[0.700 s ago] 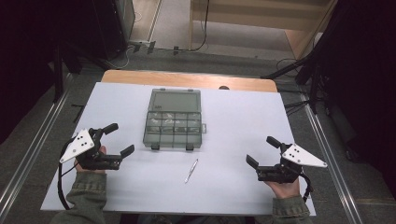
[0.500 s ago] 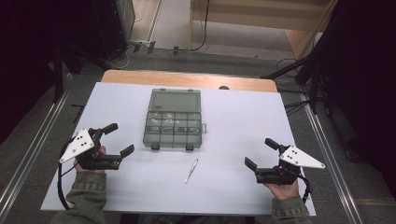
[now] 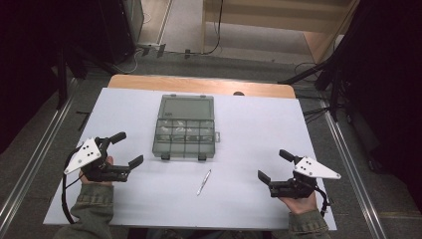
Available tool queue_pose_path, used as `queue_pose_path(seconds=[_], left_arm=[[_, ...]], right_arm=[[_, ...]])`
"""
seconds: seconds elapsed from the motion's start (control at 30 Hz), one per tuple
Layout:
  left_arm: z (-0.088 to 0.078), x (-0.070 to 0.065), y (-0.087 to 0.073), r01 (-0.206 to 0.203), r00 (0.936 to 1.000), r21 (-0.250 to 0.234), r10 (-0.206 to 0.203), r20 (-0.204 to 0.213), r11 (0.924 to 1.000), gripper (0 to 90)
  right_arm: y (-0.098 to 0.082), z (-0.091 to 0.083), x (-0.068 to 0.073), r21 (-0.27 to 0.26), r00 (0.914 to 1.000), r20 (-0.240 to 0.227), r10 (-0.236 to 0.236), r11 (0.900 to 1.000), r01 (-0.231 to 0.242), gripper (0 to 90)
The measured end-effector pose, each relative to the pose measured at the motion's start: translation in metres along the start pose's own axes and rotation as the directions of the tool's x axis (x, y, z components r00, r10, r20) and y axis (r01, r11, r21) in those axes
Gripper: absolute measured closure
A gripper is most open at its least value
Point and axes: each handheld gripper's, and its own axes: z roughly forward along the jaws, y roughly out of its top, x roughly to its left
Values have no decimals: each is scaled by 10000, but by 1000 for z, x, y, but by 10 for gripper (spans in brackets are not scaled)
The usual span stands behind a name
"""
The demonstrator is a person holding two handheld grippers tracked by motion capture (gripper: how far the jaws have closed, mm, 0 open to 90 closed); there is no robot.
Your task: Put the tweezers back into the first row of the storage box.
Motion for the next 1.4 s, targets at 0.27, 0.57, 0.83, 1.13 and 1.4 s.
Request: queue_pose_path(seconds=[0.27, 0.57, 0.83, 1.13, 1.4], left_arm=[[1, 1, 0, 66, 10000, 27, -65, -68, 10000, 57], [-1, 1, 0, 74, 9999, 35, -74, -103, 10000, 57], [-2, 0, 0, 76, 9999, 67, -75, -90, 9999, 57], [-3, 1, 0, 147, 9999, 72, -146, -86, 9999, 57], [-2, 1, 0, 162, 9998, 51, -161, -71, 9999, 57]], right_arm=[[1, 4, 0, 123, 10000, -52, 78, 9999, -78, 0], [7, 22, 16, 842, 9980, -582, -258, 9960, 307, 0], [14, 35, 28, 1097, 9930, -1045, -548, 9917, 663, 0], [17, 41, 33, 1368, 9892, -1281, -711, 9866, 886, 0], [19, 53, 41, 1750, 9845, -1571, -785, 9788, 1060, 0]])
